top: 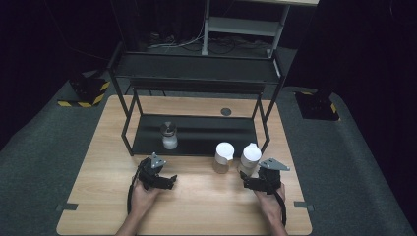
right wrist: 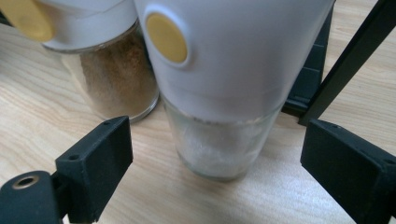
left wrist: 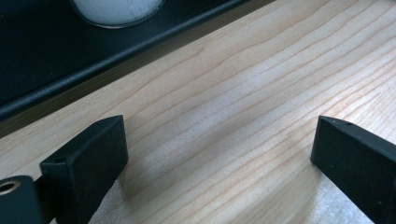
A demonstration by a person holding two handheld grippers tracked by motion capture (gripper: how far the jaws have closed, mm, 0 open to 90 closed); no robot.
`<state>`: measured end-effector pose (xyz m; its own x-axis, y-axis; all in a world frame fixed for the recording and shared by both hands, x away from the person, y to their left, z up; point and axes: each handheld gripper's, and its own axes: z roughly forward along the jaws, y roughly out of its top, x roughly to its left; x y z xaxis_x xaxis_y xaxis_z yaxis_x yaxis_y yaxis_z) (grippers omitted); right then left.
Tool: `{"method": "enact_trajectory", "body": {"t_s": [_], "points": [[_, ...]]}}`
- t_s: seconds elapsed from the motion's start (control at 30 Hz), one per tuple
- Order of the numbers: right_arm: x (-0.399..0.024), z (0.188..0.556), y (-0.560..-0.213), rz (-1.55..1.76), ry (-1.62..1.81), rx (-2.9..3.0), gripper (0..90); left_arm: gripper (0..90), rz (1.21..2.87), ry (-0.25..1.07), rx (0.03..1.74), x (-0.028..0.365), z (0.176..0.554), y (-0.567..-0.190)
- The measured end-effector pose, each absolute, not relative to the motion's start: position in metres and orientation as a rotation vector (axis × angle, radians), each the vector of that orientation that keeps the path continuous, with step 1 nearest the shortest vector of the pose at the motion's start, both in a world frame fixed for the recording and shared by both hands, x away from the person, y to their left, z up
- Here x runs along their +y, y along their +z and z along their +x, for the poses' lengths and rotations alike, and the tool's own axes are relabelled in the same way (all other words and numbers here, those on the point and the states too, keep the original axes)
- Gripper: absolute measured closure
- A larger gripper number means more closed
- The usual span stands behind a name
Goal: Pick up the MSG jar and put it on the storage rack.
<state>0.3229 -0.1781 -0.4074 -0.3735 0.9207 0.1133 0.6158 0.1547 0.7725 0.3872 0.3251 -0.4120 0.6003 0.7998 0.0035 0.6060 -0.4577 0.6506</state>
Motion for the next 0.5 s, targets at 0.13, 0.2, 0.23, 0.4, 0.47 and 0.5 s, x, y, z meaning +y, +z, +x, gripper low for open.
{"method": "enact_trajectory", "body": {"t_s": [0.13, 0.2, 0.23, 0.4, 0.47, 0.5], "points": [[-0.1776, 0.3263, -0.4069, 1.476, 1.08, 2.038, 9.2, 3.9, 2.216, 0.411, 1.109, 0.325, 0.3872, -0.4121], [-0.1772, 0.3275, -0.4063, 1.481, 1.08, 2.028, 9.8, 3.9, 2.216, 0.412, 1.108, 0.325, 0.3872, -0.4121], [-0.1773, 0.3281, -0.4059, 1.482, 1.081, 2.026, 10.1, 3.9, 2.216, 0.412, 1.108, 0.325, 0.3872, -0.4121], [-0.1771, 0.3298, -0.4057, 1.487, 1.093, 2.008, 10.4, 3.9, 2.215, 0.412, 1.109, 0.325, 0.3871, -0.4122], [-0.1758, 0.3318, -0.4057, 1.488, 1.097, 2.004, 11.0, 3.9, 2.215, 0.412, 1.109, 0.325, 0.3871, -0.4122], [-0.1752, 0.333, -0.406, 1.486, 1.1, 2.005, 11.4, 3.9, 2.217, 0.413, 1.107, 0.3251, 0.3872, -0.4121]]}}
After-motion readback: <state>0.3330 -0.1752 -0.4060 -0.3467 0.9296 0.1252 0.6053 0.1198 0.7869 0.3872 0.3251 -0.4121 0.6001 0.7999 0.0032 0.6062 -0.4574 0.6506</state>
